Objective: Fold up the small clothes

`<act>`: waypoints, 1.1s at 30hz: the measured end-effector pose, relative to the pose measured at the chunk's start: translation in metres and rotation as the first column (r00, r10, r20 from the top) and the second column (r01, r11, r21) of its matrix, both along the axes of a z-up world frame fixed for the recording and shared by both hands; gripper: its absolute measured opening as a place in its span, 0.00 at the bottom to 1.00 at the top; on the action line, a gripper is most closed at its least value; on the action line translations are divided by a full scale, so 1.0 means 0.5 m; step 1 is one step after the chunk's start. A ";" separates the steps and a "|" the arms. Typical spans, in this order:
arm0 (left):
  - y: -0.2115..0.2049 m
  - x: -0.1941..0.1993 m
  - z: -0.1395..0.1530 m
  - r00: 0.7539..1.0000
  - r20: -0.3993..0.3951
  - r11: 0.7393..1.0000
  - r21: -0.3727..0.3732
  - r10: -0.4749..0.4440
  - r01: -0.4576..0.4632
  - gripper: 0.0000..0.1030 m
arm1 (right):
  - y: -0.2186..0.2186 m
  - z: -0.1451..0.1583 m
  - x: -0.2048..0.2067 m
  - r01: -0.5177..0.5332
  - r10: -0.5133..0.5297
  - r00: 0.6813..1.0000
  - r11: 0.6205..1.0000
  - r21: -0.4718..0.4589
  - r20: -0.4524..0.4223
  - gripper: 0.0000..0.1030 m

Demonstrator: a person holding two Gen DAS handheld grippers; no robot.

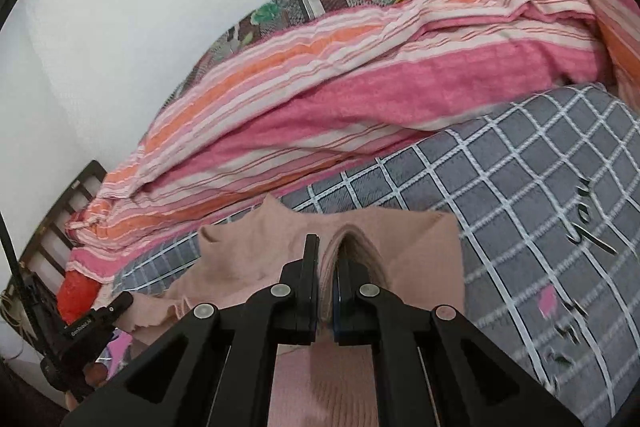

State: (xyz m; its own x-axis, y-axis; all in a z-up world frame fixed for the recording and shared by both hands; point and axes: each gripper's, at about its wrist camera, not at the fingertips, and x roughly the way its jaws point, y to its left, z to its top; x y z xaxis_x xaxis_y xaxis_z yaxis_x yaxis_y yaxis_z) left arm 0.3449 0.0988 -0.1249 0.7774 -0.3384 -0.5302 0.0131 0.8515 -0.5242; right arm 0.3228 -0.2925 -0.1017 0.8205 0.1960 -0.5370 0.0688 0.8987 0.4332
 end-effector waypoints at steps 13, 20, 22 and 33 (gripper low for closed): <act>-0.008 0.017 -0.056 0.999 0.000 0.998 -0.029 -0.047 0.047 0.53 | 0.034 -0.073 0.009 -0.023 0.026 0.999 0.997 -0.068 0.043 0.43; -0.042 -0.003 -0.041 0.999 0.008 0.994 0.101 -0.048 0.047 0.54 | 0.045 -0.061 0.004 -0.045 0.047 0.999 0.993 -0.113 0.021 0.43; -0.056 -0.012 -0.033 0.998 -0.012 0.985 0.157 -0.062 0.063 0.54 | 0.050 -0.043 -0.018 -0.044 0.048 0.999 0.987 -0.153 0.022 0.44; -0.092 -0.173 0.023 0.988 0.033 0.964 0.229 -0.148 0.137 0.63 | 0.064 -0.024 -0.199 -0.101 0.092 0.995 0.959 -0.266 -0.043 0.54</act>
